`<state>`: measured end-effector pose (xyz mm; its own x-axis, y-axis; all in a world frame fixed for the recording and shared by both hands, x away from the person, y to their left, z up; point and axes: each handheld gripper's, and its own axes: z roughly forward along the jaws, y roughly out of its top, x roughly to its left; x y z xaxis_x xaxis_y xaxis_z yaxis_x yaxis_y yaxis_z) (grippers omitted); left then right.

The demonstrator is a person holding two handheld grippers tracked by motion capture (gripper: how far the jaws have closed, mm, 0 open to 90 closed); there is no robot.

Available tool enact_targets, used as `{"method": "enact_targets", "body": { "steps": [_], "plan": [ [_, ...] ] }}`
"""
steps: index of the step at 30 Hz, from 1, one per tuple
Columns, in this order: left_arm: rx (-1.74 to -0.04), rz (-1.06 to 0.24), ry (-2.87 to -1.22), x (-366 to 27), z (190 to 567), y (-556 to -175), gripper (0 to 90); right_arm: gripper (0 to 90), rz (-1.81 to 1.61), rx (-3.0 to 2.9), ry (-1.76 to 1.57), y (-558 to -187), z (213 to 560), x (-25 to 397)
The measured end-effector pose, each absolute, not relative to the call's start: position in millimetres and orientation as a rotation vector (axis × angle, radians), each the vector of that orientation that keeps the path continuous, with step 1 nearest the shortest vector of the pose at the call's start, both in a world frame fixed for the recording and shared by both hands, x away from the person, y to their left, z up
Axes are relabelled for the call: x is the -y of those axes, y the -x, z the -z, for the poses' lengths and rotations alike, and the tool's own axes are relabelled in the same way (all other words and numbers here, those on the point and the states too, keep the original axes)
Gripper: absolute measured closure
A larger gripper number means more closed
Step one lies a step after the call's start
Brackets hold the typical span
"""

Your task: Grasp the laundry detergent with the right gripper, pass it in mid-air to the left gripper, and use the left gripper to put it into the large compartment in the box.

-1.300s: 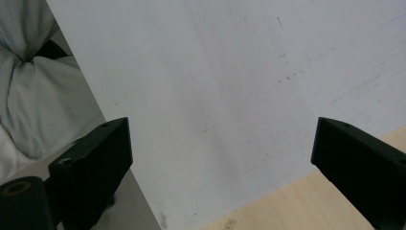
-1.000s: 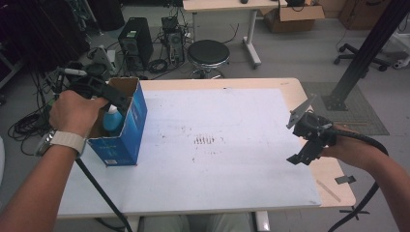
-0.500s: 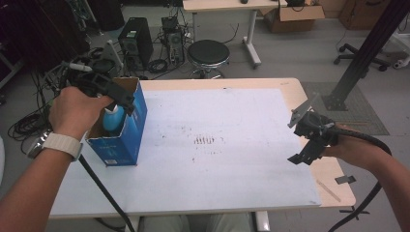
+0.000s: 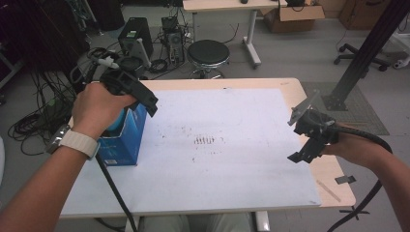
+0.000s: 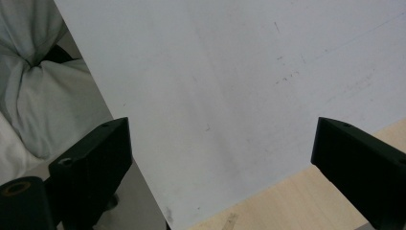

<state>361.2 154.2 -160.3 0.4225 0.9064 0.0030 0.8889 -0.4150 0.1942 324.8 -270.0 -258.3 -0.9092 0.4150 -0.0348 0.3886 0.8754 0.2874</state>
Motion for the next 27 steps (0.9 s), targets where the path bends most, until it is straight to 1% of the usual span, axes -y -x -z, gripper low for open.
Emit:
{"method": "enact_targets", "body": {
  "steps": [13, 18, 27],
  "plan": [
    [-1.402, -0.152, -2.598, -110, 167, -369, 6.6, 6.5, -0.419, -2.961, -0.631, -329, 259, 268],
    [-1.311, -0.173, -2.617, -96, 169, -372, 6.9, 6.5, -0.422, -2.965, -0.623, -331, 258, 266],
    [-1.164, -0.141, -2.691, -75, 176, -380, 6.8, 6.5, -0.428, -2.968, -0.622, -335, 256, 262]
  ]
}}
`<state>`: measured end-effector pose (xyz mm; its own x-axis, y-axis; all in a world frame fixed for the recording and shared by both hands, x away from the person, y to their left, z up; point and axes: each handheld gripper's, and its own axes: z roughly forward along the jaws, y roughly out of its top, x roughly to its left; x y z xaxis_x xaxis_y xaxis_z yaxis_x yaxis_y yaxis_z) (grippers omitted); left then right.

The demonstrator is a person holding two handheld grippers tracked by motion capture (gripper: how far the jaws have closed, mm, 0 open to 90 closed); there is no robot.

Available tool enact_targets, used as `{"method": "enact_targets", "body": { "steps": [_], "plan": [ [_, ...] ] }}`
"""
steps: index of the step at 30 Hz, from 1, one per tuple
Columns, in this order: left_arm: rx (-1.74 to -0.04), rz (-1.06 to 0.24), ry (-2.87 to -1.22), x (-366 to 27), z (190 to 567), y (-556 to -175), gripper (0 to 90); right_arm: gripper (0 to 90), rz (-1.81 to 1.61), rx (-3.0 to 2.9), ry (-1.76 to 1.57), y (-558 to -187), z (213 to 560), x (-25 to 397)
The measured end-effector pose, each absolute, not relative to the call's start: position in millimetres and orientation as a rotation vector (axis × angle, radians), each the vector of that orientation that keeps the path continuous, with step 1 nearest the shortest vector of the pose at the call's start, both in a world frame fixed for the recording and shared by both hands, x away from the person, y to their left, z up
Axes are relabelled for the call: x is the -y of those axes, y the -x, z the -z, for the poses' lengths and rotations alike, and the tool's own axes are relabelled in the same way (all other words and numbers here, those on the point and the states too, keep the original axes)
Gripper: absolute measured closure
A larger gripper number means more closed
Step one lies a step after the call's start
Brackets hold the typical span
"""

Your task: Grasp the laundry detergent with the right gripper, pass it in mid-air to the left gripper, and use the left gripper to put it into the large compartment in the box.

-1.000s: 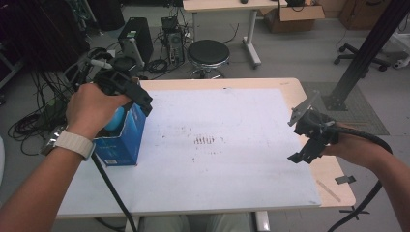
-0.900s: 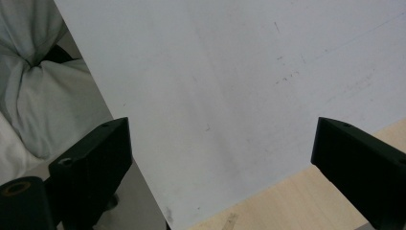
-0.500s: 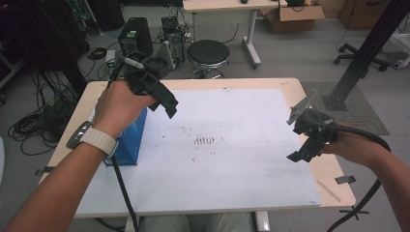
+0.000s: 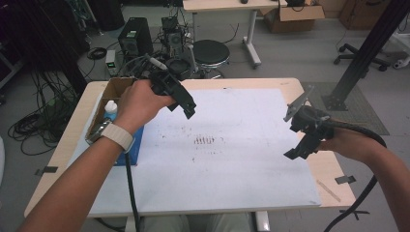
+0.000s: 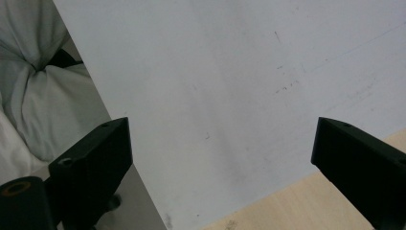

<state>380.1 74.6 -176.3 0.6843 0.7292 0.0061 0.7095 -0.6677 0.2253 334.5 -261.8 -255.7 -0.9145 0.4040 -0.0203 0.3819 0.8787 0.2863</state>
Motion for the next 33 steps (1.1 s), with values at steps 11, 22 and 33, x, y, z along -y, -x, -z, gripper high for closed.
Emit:
{"method": "enact_targets", "body": {
  "steps": [11, 22, 33],
  "plan": [
    [-0.953, -0.148, -2.775, -50, 187, -384, 6.7, 6.5, -0.430, -2.974, -0.611, -338, 256, 257],
    [-0.717, -0.145, -2.860, -28, 193, -381, 6.9, 6.5, -0.446, -2.971, -0.606, -338, 254, 255],
    [-0.613, -0.112, -2.885, -11, 198, -383, 7.0, 6.5, -0.449, -2.970, -0.595, -341, 255, 255]
  ]
}}
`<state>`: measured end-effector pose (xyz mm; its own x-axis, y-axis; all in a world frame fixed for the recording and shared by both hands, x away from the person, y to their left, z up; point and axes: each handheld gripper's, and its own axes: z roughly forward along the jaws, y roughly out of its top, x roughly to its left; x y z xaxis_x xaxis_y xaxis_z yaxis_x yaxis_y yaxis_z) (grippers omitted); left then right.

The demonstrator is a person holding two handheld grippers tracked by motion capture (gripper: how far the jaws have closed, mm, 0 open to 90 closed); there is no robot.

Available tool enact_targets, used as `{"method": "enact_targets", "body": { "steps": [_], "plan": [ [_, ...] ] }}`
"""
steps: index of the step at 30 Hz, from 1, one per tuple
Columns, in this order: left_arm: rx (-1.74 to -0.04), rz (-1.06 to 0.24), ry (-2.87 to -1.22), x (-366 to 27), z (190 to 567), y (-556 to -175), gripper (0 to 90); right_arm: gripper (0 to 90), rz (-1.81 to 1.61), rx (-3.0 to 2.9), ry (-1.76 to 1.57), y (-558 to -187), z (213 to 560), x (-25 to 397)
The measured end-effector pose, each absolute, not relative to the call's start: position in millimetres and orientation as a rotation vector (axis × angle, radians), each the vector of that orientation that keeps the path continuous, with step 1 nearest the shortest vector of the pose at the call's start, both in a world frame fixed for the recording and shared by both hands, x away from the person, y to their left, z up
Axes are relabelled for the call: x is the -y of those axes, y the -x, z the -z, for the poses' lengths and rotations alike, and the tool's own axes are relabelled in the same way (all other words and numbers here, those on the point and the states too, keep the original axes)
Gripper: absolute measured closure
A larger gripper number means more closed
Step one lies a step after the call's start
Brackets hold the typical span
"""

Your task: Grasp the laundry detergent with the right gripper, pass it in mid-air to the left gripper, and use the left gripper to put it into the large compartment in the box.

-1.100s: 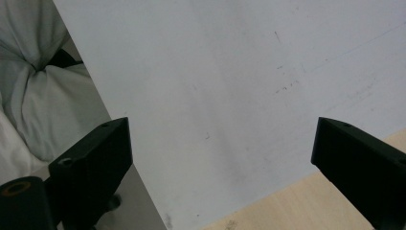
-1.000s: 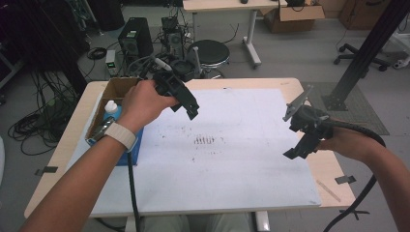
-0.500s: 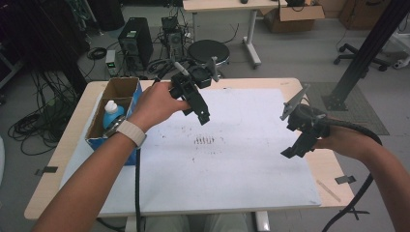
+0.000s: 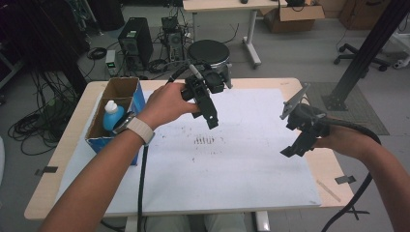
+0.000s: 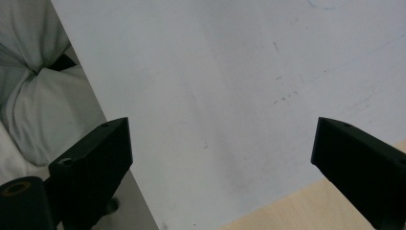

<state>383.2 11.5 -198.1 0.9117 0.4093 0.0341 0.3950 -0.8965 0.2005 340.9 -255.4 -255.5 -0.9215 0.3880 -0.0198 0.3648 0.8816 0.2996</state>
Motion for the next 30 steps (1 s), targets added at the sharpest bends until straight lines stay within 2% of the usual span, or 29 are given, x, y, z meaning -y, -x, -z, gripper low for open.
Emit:
{"method": "enact_targets", "body": {
  "steps": [30],
  "plan": [
    [-0.626, -0.144, -2.872, -15.0, 201.3, -388.3, 7.2, 6.6, -0.449, -2.976, -0.601, -343.0, 259.7, 253.4]
  ]
}}
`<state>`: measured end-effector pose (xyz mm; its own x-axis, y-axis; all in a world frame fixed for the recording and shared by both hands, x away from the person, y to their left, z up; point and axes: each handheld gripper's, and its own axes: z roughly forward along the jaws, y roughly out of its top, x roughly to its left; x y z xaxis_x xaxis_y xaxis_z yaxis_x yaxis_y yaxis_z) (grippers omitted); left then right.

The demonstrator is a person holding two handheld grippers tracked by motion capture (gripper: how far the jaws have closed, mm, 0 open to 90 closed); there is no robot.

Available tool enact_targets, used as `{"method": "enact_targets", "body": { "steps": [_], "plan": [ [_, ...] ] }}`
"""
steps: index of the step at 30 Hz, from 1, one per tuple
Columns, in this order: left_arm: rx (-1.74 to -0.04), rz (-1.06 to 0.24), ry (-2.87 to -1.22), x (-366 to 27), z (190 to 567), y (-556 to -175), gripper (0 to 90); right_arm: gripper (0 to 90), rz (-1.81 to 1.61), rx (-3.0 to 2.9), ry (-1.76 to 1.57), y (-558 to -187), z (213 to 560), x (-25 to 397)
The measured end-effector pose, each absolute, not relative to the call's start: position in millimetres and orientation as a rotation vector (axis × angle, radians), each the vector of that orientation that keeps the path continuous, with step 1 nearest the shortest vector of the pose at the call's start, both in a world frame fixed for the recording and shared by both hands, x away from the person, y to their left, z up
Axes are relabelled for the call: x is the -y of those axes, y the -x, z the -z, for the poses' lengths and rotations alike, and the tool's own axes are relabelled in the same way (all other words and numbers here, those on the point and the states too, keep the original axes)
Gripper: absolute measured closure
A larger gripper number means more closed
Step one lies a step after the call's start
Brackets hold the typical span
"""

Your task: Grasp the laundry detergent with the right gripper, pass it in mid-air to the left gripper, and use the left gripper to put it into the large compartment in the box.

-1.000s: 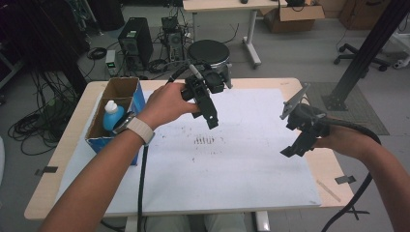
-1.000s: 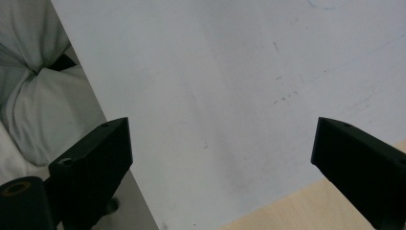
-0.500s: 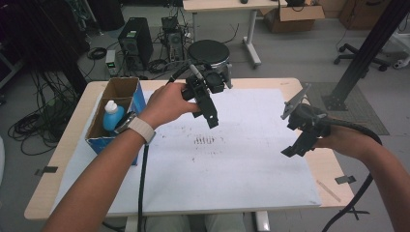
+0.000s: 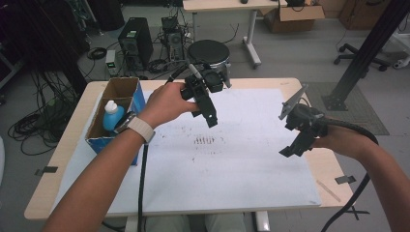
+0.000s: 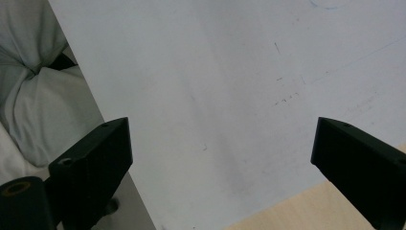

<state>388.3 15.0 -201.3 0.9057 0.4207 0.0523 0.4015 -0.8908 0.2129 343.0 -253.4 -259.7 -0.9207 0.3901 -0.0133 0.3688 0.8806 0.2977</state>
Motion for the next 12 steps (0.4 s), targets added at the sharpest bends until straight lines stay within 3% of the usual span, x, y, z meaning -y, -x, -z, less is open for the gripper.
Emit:
{"method": "enact_targets", "body": {
  "steps": [12],
  "plan": [
    [-0.627, -0.140, -2.873, -16.4, 200.6, -388.6, 7.3, 6.6, -0.460, -2.972, -0.605, -341.4, 261.4, 255.2]
  ]
}}
